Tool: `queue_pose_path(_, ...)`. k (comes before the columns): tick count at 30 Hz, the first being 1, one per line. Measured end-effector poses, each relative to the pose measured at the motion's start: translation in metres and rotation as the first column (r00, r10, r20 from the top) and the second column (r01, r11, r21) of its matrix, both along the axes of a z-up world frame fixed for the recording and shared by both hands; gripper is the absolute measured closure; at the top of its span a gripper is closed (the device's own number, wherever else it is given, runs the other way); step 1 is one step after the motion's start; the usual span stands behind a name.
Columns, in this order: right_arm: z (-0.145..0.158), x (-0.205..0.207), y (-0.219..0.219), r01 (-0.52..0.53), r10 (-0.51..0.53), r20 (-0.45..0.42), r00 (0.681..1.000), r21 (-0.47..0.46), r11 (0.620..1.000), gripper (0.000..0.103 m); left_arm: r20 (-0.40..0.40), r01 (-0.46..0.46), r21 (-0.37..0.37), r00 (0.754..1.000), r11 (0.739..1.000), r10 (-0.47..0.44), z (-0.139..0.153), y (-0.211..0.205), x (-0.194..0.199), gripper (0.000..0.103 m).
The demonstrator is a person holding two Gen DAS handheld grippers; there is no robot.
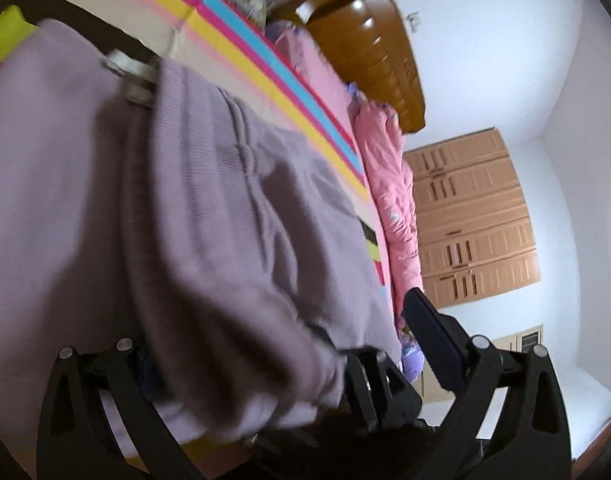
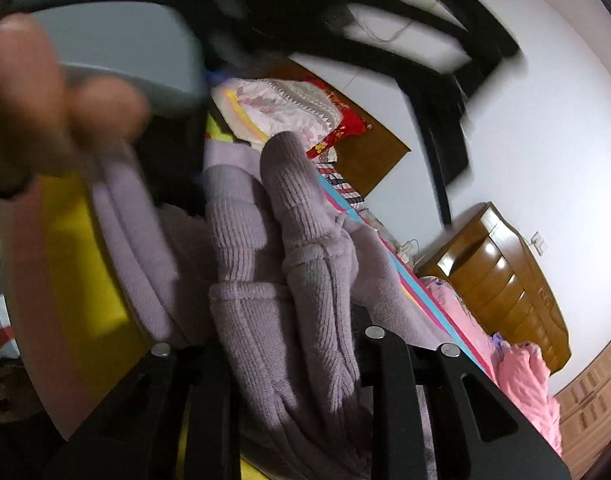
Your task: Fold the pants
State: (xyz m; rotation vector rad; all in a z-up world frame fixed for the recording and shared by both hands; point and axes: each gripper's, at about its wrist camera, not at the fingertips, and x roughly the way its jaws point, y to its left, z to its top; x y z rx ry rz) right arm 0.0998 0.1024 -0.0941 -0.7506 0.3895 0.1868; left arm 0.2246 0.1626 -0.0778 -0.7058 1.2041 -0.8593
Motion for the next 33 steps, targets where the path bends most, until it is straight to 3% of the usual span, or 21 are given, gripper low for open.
queue_pose_path(1,-0.001,-0.002,0.001,-0.009,0.009,-0.008,1.000,-0.025,1.000,0.071,-0.007,0.002,0.031,1.000,1.000,-0.001,-0.003,-0.004,0.002,0.022)
queue_pose_path(3,0.008,-0.014,-0.007,-0.028,0.028,-0.016,0.999,-0.012,1.000,0.042,-0.044,-0.011,0.106,0.999,0.994,0.015,-0.016,-0.010,0.009,0.043)
queue_pose_path(7,0.041,-0.049,-0.047,-0.086,0.089,-0.025,0.996,0.099,0.991,0.035,-0.059,-0.031,0.060,0.998,0.998,0.035,-0.028,-0.001,0.013,0.053)
queue_pose_path(10,0.074,-0.086,-0.110,-0.081,0.081,0.015,0.997,0.341,0.936,0.015,-0.047,-0.035,0.055,0.998,0.998,0.038,-0.031,-0.002,0.013,0.056)
queue_pose_path(11,0.078,-0.096,-0.136,-0.032,0.026,0.018,0.999,0.404,0.914,0.013,-0.040,-0.037,0.060,0.998,0.998,0.039,-0.031,-0.003,0.012,0.056)
queue_pose_path(13,0.068,-0.100,-0.165,0.093,-0.083,-0.041,0.996,0.426,0.900,0.013,-0.023,-0.038,0.070,0.999,0.997,0.040,-0.027,-0.004,0.010,0.056)
queue_pose_path(16,0.031,-0.090,-0.194,0.269,-0.192,-0.218,0.957,0.418,0.868,0.013,-0.003,-0.040,0.073,0.999,0.997,0.040,-0.025,0.000,0.005,0.059)
queue_pose_path(21,0.013,-0.073,-0.193,0.330,-0.215,-0.278,0.936,0.487,0.808,0.016,0.003,-0.063,0.094,0.998,0.994,0.063,-0.024,-0.003,0.003,0.064)
queue_pose_path(25,-0.002,-0.047,-0.180,0.369,-0.262,-0.292,0.920,0.421,0.829,0.017,0.059,-0.095,0.160,0.995,0.982,0.087,-0.012,-0.007,-0.003,0.075)
queue_pose_path(28,-0.006,-0.044,-0.179,0.389,-0.286,-0.285,0.915,0.426,0.817,0.016,0.207,-0.117,0.227,0.976,0.967,0.070,0.030,-0.018,-0.017,0.081)
queue_pose_path(33,-0.010,-0.038,-0.178,0.409,-0.329,-0.257,0.909,0.385,0.827,0.015,0.400,-0.144,0.220,0.915,0.965,0.046,0.115,0.001,-0.028,0.082)
